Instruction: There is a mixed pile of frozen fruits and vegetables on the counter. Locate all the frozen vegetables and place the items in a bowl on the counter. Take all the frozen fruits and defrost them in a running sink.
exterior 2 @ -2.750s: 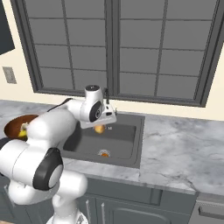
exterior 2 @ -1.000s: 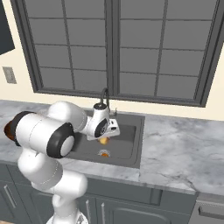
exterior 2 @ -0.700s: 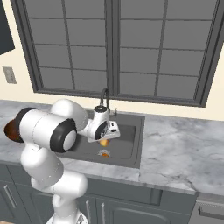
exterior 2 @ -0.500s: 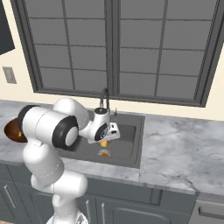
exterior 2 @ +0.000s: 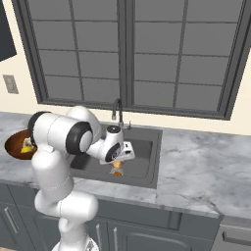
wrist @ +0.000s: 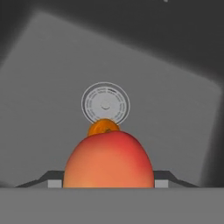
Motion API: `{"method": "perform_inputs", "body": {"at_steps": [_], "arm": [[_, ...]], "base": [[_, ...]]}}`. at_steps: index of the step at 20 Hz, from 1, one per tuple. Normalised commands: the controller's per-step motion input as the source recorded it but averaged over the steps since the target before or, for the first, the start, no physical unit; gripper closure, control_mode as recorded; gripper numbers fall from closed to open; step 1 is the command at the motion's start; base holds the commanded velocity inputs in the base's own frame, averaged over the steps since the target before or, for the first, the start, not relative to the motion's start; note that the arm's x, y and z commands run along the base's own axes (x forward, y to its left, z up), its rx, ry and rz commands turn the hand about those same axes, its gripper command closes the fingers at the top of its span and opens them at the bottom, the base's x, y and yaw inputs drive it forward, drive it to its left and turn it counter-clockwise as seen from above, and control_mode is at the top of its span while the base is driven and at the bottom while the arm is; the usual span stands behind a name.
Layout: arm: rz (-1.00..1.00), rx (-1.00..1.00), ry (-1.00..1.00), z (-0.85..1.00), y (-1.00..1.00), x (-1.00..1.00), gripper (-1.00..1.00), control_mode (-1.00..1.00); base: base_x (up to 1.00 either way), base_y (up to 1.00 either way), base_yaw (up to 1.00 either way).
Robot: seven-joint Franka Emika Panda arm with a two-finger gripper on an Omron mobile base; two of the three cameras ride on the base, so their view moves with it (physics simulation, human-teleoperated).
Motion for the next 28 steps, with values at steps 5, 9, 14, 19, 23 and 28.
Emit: {"method": "perform_inputs", "body": {"at_steps": [5,9,14,19,23,28], "arm": [[0.0,0.0,0.0,-0.3,0.0,0.15,1.0,-1.0],[0.01,0.0,0.0,-0.15,0.0,0.21,1.0,-1.0],[0.01,0.0,0.0,-0.19,0.0,0.21,1.0,-1.0],[0.0,0.0,0.0,-0.23,0.0,0.21,1.0,-1.0],[0.0,0.0,0.0,-0.2,0.0,0.17,1.0,-1.0],[0.0,0.0,0.0,-0.2,0.0,0.17,1.0,-1.0]], "base": [[0.0,0.0,0.0],[0.0,0.0,0.0],[0.0,0.0,0.0],[0.0,0.0,0.0],[0.0,0.0,0.0],[0.0,0.0,0.0]]}}
